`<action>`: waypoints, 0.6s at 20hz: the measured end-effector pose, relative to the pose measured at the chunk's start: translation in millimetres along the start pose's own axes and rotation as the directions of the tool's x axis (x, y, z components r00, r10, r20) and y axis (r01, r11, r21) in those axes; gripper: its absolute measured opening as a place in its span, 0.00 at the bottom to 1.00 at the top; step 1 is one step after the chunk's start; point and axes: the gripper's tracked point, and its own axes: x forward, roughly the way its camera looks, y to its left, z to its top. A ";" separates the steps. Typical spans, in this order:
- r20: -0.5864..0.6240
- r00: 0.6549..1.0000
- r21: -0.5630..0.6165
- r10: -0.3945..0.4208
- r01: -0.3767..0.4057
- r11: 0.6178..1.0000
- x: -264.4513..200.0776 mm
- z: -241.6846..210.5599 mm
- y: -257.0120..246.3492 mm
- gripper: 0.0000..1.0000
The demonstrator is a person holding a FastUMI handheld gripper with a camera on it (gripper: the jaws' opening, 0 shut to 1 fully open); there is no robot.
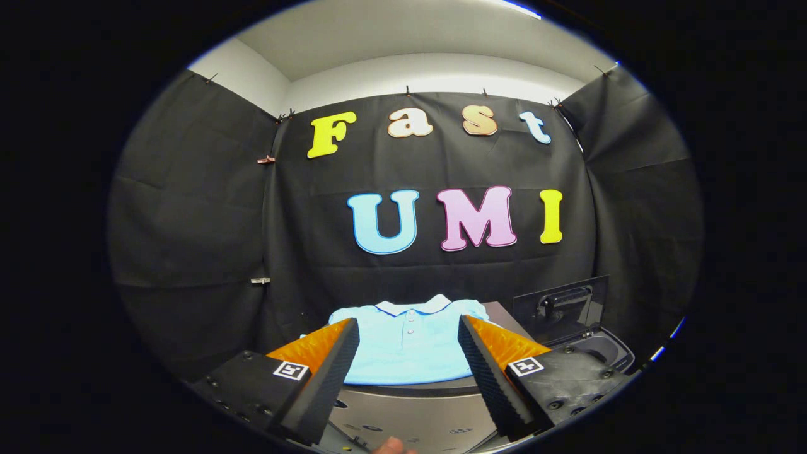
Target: Put the clothes into the washing machine and then close the washing machine lid.
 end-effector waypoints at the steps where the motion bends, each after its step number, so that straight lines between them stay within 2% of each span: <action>1: -0.003 1.000 0.004 0.000 0.000 1.000 1.2 -0.4 0.2 0.99; 12: -0.024 1.000 0.024 -0.005 0.006 1.000 5.7 -6.7 2.7 0.99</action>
